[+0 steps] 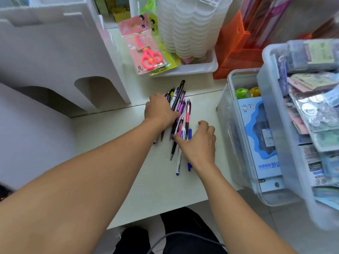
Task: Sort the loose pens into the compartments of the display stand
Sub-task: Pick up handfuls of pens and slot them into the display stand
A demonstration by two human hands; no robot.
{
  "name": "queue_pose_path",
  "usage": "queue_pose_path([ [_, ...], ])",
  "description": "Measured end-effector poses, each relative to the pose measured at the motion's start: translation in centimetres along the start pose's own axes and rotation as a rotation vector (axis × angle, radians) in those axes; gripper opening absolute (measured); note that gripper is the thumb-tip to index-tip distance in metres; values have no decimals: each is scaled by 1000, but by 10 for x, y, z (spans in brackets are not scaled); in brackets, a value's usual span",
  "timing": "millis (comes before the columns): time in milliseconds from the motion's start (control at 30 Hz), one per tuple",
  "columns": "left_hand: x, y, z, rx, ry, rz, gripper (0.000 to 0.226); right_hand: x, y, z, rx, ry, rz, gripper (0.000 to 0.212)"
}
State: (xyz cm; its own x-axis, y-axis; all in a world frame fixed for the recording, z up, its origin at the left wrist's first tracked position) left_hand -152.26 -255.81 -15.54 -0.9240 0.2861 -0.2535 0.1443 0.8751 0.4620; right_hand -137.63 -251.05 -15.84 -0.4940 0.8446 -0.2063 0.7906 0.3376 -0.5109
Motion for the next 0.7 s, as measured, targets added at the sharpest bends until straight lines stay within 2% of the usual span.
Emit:
queue_pose_path([
  [67,2,4,3,40,-11,29,56,5,-1,2,1,9,-17,80],
  [167,5,5,3,176,-18,107,24,14,-1,4,31,29,0,73],
  [267,8,0,-1,292,-56,133,17,18,2,5,30,26,-23,66],
  [400,1,-20,-16,253,-137,46,14,19,7,4,71,15,-29,60],
  [467,-11,-38,-33,37,-216,-54,14,17,4,-4,133,43,-55,49],
  [567,-53,-63,-69,-503,-401,-220,17,1,-20,-22,274,129,-202,23],
  [633,-86,-80,-98,-709,-450,-231,23,-20,-51,-32,423,32,-276,12],
  [700,-119,-103,-128,-732,-428,-189,23,-50,-88,-38,565,-203,-310,15],
])
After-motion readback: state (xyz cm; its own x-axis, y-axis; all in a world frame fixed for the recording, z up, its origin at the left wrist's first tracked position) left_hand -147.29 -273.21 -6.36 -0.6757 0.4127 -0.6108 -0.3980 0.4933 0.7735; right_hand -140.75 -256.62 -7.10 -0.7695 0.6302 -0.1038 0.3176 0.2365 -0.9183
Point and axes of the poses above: each hand's wrist, its own x-axis towards the middle knuckle, its own z-axis out of the palm, y = z × x, the point moved 1 cm from there along x, towards the middle knuckle, and after that the axes turned 11 degrees about y, right-handed, at the moved point
